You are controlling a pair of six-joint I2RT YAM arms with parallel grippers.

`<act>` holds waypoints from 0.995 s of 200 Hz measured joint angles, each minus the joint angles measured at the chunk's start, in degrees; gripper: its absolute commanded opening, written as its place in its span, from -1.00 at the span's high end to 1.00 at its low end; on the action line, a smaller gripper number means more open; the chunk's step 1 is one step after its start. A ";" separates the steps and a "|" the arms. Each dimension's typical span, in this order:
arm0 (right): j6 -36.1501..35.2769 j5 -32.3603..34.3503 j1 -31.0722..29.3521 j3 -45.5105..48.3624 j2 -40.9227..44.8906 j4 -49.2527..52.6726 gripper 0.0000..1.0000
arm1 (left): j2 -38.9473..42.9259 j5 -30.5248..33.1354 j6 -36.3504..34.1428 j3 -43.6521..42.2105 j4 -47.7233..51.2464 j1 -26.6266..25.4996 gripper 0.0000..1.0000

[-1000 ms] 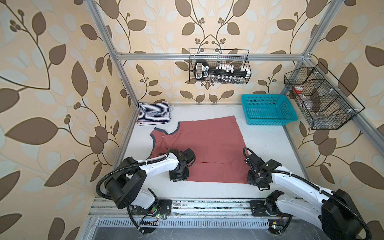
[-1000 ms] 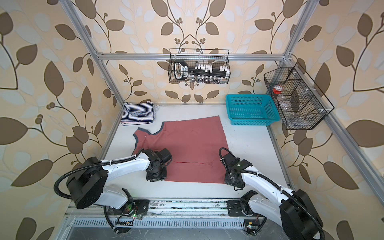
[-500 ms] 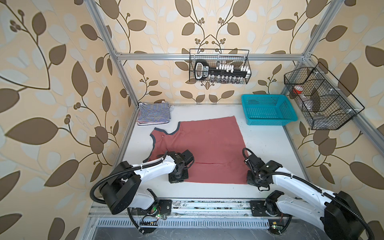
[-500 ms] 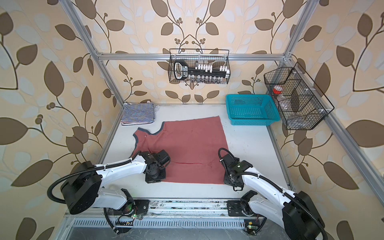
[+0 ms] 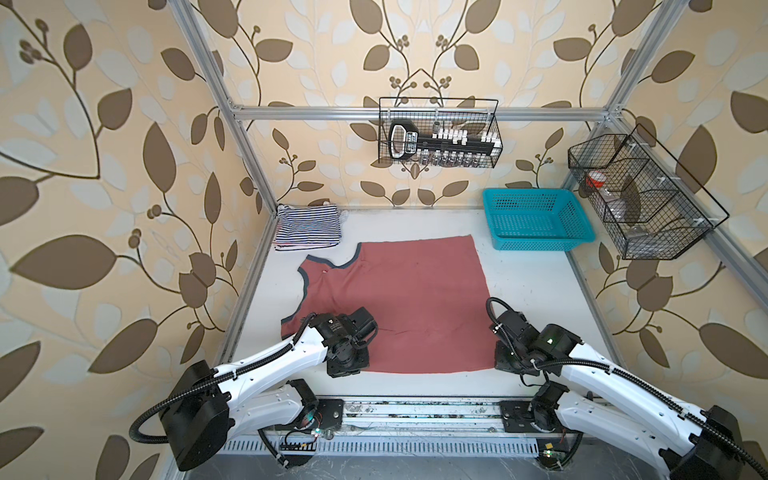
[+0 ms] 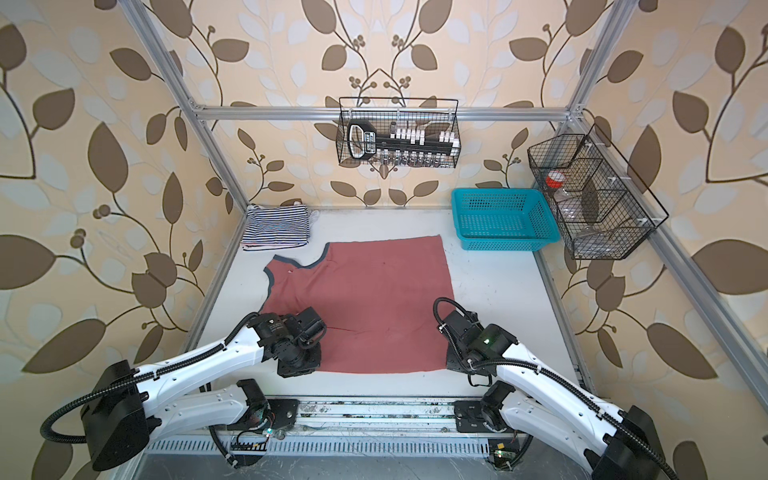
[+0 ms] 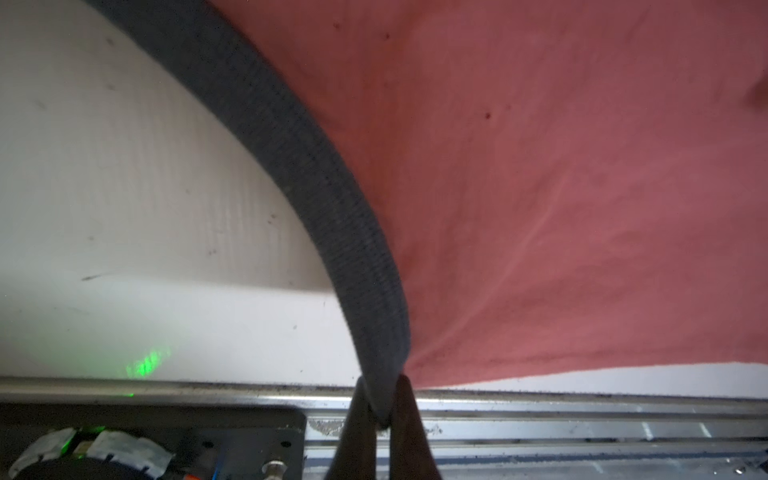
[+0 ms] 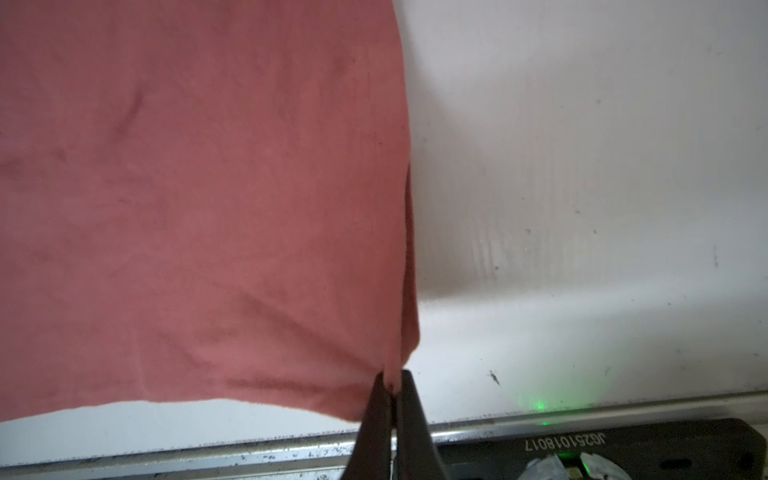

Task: Fold and stack the tank tops
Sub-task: 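Grasp the near hem corners with both grippers and lift them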

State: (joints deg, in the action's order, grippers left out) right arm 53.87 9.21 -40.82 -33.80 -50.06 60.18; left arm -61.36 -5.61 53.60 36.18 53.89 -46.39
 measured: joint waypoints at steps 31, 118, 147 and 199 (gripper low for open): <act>0.11 0.63 -0.70 -3.02 -0.28 1.55 1.00 | 0.63 -0.15 0.66 0.39 1.81 -0.94 1.00; -10.93 0.61 11.10 -10.69 -8.90 0.61 1.00 | -10.01 6.27 -5.40 14.43 7.91 3.52 1.00; -16.02 -1.01 14.91 -12.83 -13.07 -1.03 1.00 | -13.00 6.64 -9.53 16.02 8.04 8.98 1.00; -23.08 -3.04 19.96 -18.32 -21.57 -3.28 1.00 | -22.75 8.13 -16.26 26.38 8.72 12.09 1.00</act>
State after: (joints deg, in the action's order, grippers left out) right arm 30.79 6.17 -20.86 -52.12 -71.64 56.90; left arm -84.12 2.52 37.34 62.57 62.61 -34.30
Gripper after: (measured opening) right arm 0.048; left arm 0.061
